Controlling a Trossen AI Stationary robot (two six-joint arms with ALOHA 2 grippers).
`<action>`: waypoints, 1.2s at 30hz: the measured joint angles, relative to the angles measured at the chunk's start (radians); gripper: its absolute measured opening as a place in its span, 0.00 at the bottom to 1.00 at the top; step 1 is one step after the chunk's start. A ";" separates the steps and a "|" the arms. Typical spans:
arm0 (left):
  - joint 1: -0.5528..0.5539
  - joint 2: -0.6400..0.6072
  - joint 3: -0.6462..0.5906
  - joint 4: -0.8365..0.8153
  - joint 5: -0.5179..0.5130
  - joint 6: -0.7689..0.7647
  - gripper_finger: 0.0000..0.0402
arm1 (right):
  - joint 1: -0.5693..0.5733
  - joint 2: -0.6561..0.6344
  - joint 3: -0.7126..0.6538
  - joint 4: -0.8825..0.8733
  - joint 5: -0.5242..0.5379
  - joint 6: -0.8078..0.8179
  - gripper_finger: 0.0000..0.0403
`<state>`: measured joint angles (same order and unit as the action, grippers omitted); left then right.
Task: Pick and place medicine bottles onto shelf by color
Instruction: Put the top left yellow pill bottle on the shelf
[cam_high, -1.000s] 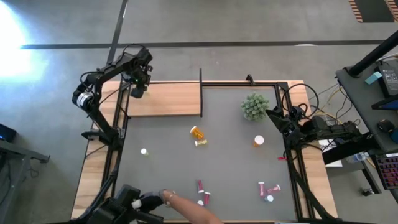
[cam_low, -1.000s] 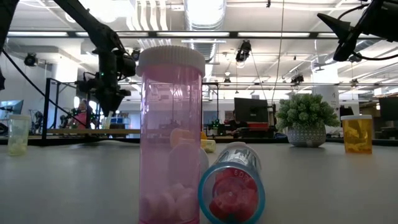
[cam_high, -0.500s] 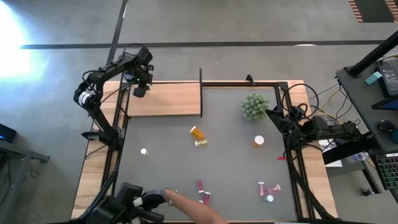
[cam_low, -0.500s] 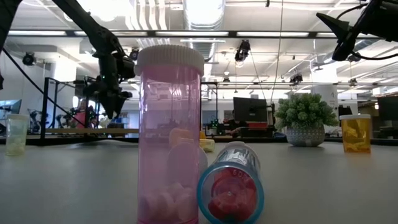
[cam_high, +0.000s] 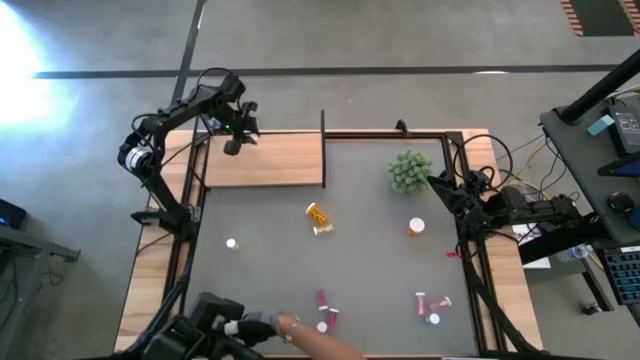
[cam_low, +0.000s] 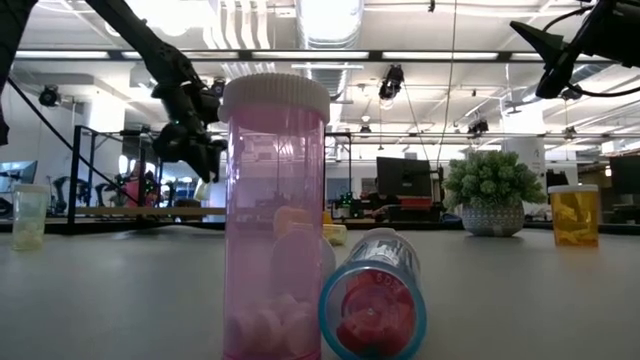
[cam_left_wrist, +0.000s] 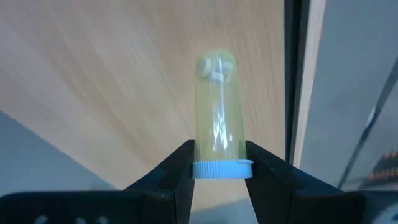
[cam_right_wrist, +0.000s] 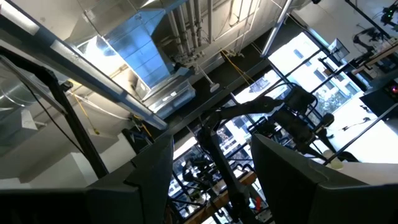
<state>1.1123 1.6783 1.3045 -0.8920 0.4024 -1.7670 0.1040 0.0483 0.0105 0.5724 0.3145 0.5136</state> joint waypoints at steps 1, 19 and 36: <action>-0.003 0.000 -0.001 0.001 0.014 0.006 0.27 | 0.000 0.000 0.000 0.000 0.000 0.000 0.51; -0.087 0.003 -0.090 0.111 0.143 0.021 0.27 | 0.000 0.000 0.000 0.000 0.000 0.000 0.51; -0.087 0.003 -0.137 0.168 0.162 0.020 0.27 | 0.000 0.000 0.000 0.000 0.000 0.000 0.51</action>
<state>1.0252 1.6814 1.1671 -0.7239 0.5642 -1.7470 0.1040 0.0486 0.0105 0.5724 0.3149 0.5137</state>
